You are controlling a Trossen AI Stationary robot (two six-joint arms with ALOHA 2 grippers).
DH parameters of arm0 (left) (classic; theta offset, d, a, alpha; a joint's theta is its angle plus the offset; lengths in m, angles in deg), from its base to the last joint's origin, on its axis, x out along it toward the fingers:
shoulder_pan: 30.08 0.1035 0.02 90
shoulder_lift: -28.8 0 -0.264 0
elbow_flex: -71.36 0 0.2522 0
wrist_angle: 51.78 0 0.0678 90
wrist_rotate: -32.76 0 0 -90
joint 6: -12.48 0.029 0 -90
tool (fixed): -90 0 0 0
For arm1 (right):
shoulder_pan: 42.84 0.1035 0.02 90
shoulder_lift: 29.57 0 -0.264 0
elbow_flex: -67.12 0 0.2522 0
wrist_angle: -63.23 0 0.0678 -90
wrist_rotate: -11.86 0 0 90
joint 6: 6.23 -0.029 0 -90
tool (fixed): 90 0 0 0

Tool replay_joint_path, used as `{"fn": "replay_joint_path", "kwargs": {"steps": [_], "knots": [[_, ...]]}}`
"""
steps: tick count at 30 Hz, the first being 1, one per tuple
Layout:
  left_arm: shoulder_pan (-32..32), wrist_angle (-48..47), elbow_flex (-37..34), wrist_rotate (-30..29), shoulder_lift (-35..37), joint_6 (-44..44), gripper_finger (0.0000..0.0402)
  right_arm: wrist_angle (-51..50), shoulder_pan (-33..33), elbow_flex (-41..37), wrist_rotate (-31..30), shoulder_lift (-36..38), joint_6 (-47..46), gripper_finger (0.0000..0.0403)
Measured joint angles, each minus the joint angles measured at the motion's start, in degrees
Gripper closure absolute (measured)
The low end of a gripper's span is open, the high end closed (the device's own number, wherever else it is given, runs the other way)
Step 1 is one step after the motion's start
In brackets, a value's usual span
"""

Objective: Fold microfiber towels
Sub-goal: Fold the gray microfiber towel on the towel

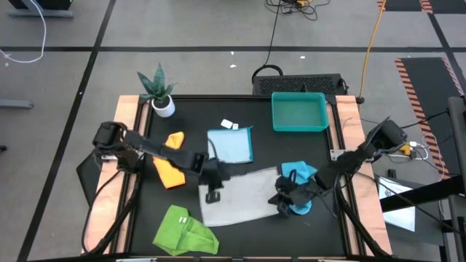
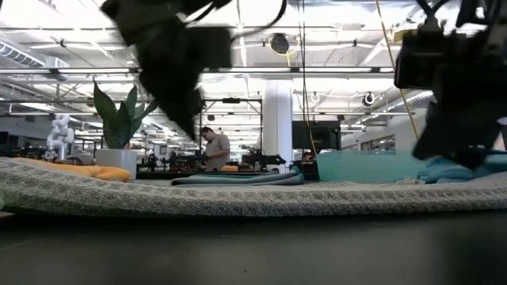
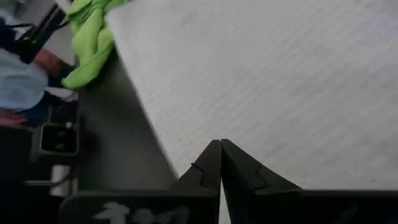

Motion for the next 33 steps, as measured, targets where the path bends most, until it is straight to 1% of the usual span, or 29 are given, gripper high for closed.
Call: {"fn": "replay_joint_path", "kwargs": {"steps": [2, 3, 8, 12, 15, 20, 23, 25, 27, 30, 31, 33], "knots": [[-1.9, 0.5, -2.5, -0.5, -0.3, -2.2, 0.04, -1.3, 1.1, 0.0, -1.2, -1.8, -2.7, 0.0403], [-2.6, 2.2, -3.6, -0.8, -0.2, -3.2, 0.04, -2.2, 1.3, 0.0, -1.2, -2.4, -3.4, 0.0403], [-4.5, 8.5, -10.1, -2.2, -0.2, -10.0, 0.0401, -6.4, 0.1, 0.0, -0.7, -2.9, -3.3, 0.0403], [-6.5, 14.4, -13.6, -2.9, 0.2, -16.5, 0.0401, -11.2, -3.8, 0.3, 3.5, -2.7, 0.5, 0.0403], [-8.7, 17.5, -14.1, -3.0, 0.1, -19.5, 0.0401, -15.1, -8.3, 0.2, 6.0, -2.7, 5.1, 0.0403], [-12.0, 24.8, -14.2, -3.2, -0.1, -23.1, 0.0401, -20.6, -15.6, 0.2, 12.0, -2.4, 13.1, 0.0403], [-12.6, 26.6, -13.3, -4.3, 0.3, -22.9, 0.0401, -24.7, -18.4, 0.1, 13.2, 0.3, 15.7, 0.0403], [-12.6, 26.5, -12.0, -4.6, 1.1, -20.9, 0.0401, -27.5, -19.2, 0.1, 13.2, 3.9, 16.3, 0.0403], [-12.3, 27.1, -10.3, -4.7, 1.7, -18.0, 0.0401, -30.3, -19.5, -0.2, 11.9, 8.5, 16.3, 0.0403], [-11.6, 25.0, -8.3, -5.2, 2.9, -12.9, 0.0401, -33.8, -18.8, -0.4, 9.8, 15.0, 13.8, 0.0403], [-11.3, 25.3, -7.7, -5.2, 2.9, -11.3, 0.0401, -33.4, -18.0, -0.3, 8.9, 17.0, 12.3, 0.0403], [-10.8, 22.7, -7.4, -5.2, 3.8, -9.1, 0.0401, -31.9, -15.4, 0.0, 9.0, 19.4, 8.9, 0.0403]]}}
